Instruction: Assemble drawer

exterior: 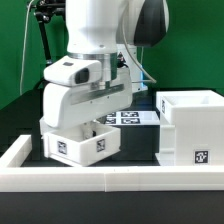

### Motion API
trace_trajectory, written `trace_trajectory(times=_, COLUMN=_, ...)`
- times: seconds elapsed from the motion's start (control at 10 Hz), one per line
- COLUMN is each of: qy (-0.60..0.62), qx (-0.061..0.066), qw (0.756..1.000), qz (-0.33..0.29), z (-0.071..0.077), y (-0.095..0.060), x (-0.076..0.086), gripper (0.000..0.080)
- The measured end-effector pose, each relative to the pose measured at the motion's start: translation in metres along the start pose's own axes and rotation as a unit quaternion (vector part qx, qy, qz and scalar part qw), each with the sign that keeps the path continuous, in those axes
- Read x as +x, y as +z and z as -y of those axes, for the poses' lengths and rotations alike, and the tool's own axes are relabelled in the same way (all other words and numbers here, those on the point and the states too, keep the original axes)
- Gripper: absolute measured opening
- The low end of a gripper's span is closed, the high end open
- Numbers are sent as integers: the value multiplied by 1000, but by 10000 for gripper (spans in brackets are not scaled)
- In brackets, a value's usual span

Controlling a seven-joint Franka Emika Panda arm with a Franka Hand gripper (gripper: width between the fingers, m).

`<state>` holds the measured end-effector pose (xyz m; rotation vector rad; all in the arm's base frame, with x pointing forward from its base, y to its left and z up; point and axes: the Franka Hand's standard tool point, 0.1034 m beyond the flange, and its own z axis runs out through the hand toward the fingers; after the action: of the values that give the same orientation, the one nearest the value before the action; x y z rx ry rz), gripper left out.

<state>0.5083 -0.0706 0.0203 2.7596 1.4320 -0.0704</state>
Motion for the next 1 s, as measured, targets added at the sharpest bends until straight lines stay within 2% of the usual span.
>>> trace_trajectory(times=0.5, qy=-131, qx=-1, qw=991, qz=6, z=-2, y=1, x=-6, gripper=42)
trace_trajectory(times=0.8, qy=-278, qx=0, qw=960, qz=15, z=-1, y=0, x=4, gripper=42)
trace_trajectory(times=1.0, qy=-351, qx=-2, qw=936, qz=23, z=-9, y=2, x=15, gripper=42)
